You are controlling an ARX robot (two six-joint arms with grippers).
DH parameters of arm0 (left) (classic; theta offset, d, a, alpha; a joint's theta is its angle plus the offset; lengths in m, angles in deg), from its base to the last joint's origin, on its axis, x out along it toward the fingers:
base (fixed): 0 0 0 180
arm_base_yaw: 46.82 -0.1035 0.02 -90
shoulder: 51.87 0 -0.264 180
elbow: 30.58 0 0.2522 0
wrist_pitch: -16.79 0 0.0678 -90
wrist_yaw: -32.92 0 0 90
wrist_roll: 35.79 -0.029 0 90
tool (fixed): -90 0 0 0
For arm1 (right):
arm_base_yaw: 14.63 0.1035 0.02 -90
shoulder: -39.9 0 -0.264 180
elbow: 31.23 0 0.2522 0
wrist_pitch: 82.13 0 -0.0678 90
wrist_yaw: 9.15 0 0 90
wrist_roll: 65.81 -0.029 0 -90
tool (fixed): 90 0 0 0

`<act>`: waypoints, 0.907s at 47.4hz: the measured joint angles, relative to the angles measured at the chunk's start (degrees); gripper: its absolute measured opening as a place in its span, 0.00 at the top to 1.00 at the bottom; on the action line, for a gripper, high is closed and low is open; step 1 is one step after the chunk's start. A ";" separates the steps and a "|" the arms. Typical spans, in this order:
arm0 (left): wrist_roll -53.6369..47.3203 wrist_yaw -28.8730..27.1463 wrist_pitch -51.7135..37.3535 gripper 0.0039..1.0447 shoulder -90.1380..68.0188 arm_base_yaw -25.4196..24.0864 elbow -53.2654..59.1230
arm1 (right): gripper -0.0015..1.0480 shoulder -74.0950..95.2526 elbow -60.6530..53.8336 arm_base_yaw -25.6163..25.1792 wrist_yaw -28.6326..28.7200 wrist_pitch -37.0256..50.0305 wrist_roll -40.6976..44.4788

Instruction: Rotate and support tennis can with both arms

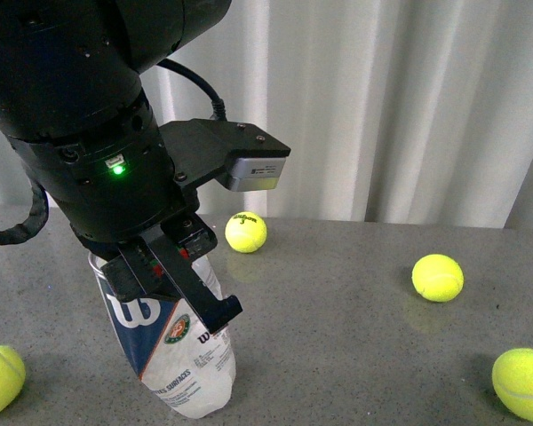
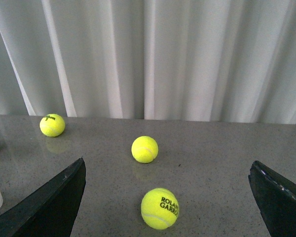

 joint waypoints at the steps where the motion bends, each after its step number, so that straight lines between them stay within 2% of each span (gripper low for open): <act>1: 0.00 -0.20 -0.15 0.97 -0.04 0.15 0.04 | 0.07 0.00 0.00 0.00 0.00 0.00 0.00; 9: 0.26 -0.74 -1.03 0.96 -0.37 1.57 0.28 | 0.07 0.00 0.00 0.00 0.00 0.00 0.00; 22: 4.46 4.63 0.42 0.45 -0.72 3.39 -1.46 | 0.07 0.00 0.00 0.00 0.00 0.00 0.00; 24: 4.90 4.81 0.57 0.40 -0.33 3.56 -1.79 | 0.07 0.00 0.00 0.00 0.00 0.00 0.00; 33: 6.75 5.38 1.11 0.04 2.78 3.78 -2.29 | 0.07 0.00 0.00 0.00 0.00 0.00 0.00; 43: 9.40 6.64 0.83 0.06 4.72 3.41 -2.05 | 0.07 0.00 0.00 0.00 0.00 0.00 0.00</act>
